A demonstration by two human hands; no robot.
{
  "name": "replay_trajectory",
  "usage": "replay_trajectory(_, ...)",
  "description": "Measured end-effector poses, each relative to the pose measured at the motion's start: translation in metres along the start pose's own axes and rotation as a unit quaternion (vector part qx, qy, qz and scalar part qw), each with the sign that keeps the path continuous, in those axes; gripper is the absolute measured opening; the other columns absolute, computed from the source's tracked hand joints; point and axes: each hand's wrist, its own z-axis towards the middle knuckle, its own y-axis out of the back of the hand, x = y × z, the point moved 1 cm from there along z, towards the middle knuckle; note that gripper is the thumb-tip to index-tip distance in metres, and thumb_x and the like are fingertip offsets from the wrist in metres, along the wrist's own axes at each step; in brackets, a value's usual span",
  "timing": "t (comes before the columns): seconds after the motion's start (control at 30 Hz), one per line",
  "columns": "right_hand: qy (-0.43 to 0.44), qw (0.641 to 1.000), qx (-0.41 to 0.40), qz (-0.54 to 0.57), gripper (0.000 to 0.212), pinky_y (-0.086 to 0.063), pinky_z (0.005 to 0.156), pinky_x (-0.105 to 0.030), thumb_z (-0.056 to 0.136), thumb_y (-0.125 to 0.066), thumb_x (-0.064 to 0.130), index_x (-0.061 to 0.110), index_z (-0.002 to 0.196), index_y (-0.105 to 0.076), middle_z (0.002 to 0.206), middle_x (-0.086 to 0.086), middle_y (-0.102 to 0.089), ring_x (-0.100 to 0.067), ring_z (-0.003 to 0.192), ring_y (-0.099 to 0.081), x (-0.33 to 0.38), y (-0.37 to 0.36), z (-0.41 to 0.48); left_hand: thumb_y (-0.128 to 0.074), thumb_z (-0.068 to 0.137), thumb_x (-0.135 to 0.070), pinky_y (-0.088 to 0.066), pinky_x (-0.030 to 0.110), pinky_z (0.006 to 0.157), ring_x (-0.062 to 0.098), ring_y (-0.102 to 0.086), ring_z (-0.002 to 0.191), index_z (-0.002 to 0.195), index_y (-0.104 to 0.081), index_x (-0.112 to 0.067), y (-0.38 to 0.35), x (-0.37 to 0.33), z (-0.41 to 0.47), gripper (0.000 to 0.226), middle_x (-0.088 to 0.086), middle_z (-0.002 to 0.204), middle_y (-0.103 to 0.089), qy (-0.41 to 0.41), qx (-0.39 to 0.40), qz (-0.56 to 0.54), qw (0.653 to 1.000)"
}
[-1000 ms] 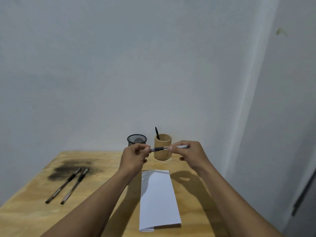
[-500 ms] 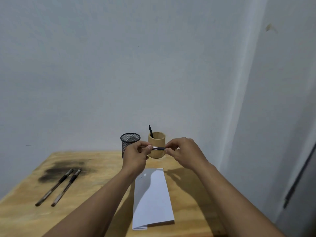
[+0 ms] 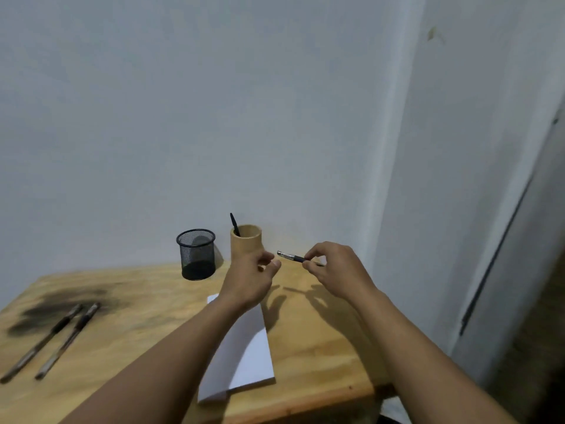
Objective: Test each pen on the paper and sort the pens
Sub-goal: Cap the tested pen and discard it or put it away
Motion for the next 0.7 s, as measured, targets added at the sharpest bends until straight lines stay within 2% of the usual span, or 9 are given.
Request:
replay_trajectory(0.13,-0.052,0.998,-0.015,-0.018,0.017,-0.051,0.074,-0.032,0.094,-0.065,0.030,0.024,0.104,-0.077,0.099,0.004,-0.075,-0.016,0.089,-0.065,-0.047,0.016,-0.018,-0.058,0.094,-0.044,-0.048,0.033,0.096,0.018,-0.061,0.115,0.130,-0.063,-0.017,-0.046,-0.015,0.003,0.045,0.000,0.128,-0.067,-0.062,0.089,0.126,0.986)
replay_trajectory(0.23,-0.092,0.995,-0.024,-0.024,0.015,-0.051,0.070,-0.032,0.093,-0.066,0.028,0.023,0.102,-0.077,0.092,0.003,-0.076,-0.016,0.083,-0.066,-0.080,0.024,-0.036,-0.053,0.092,-0.054,-0.045,0.036,0.103,0.025,-0.055,0.126,0.136,-0.058,-0.018,-0.085,-0.025,0.001,0.057,0.005,0.136,-0.061,-0.070,0.169,0.194,0.964)
replay_trajectory(0.27,-0.104,0.994,-0.026,-0.027,0.015,-0.051,0.069,-0.031,0.092,-0.067,0.028,0.023,0.101,-0.078,0.090,0.003,-0.075,-0.017,0.082,-0.066,-0.090,0.026,-0.042,-0.048,0.090,-0.059,-0.045,0.038,0.103,0.027,-0.055,0.125,0.133,-0.059,-0.017,-0.097,-0.027,-0.001,0.061,0.006,0.135,-0.061,-0.076,0.193,0.213,0.955)
replay_trajectory(0.37,-0.142,0.989,-0.029,-0.029,0.015,-0.045,0.066,-0.028,0.092,-0.067,0.027,0.022,0.100,-0.078,0.089,0.002,-0.075,-0.017,0.081,-0.064,-0.122,0.024,-0.059,-0.030,0.090,-0.064,-0.043,0.046,0.099,0.032,-0.053,0.120,0.103,-0.060,-0.018,-0.132,-0.028,-0.012,0.056,0.008,0.117,-0.061,-0.101,0.244,0.270,0.926)
replay_trajectory(0.4,-0.153,0.987,-0.029,-0.033,0.015,-0.044,0.067,-0.028,0.092,-0.067,0.027,0.022,0.100,-0.078,0.091,0.002,-0.075,-0.018,0.084,-0.064,-0.133,0.023,-0.064,-0.026,0.093,-0.063,-0.037,0.050,0.105,0.032,-0.047,0.128,0.109,-0.057,-0.017,-0.141,-0.026,-0.016,0.057,0.009,0.126,-0.056,-0.104,0.260,0.286,0.916)
replay_trajectory(0.43,-0.163,0.985,-0.029,-0.036,0.015,-0.043,0.068,-0.029,0.091,-0.067,0.027,0.022,0.100,-0.078,0.093,0.001,-0.076,-0.019,0.088,-0.065,-0.143,0.020,-0.070,-0.021,0.096,-0.062,-0.027,0.054,0.113,0.032,-0.034,0.141,0.129,-0.051,-0.016,-0.149,-0.023,-0.019,0.064,0.010,0.144,-0.046,-0.103,0.272,0.295,0.910)
replay_trajectory(0.5,-0.181,0.982,-0.025,-0.041,0.015,-0.046,0.071,-0.030,0.091,-0.067,0.027,0.022,0.100,-0.078,0.097,0.000,-0.076,-0.021,0.093,-0.065,-0.161,0.014,-0.079,-0.015,0.098,-0.061,-0.006,0.054,0.122,0.026,-0.007,0.153,0.156,-0.022,-0.017,-0.156,-0.016,-0.025,0.073,0.006,0.166,-0.015,-0.096,0.269,0.306,0.908)
replay_trajectory(0.57,-0.197,0.979,-0.019,-0.045,0.015,-0.048,0.075,-0.031,0.092,-0.067,0.027,0.022,0.101,-0.078,0.099,-0.001,-0.077,-0.022,0.097,-0.065,-0.179,0.006,-0.088,-0.013,0.098,-0.062,-0.002,0.052,0.123,0.021,-0.001,0.154,0.158,-0.012,-0.020,-0.158,-0.012,-0.025,0.074,0.003,0.167,-0.005,-0.108,0.257,0.308,0.910)
replay_trajectory(0.7,-0.236,0.971,-0.011,-0.046,0.016,-0.050,0.079,-0.033,0.092,-0.067,0.028,0.021,0.102,-0.078,0.102,-0.001,-0.077,-0.022,0.101,-0.066,-0.215,-0.015,-0.108,-0.013,0.097,-0.064,-0.004,0.050,0.123,0.020,-0.002,0.154,0.159,-0.011,-0.022,-0.158,-0.010,-0.024,0.075,0.002,0.167,-0.006,-0.118,0.249,0.317,0.908)
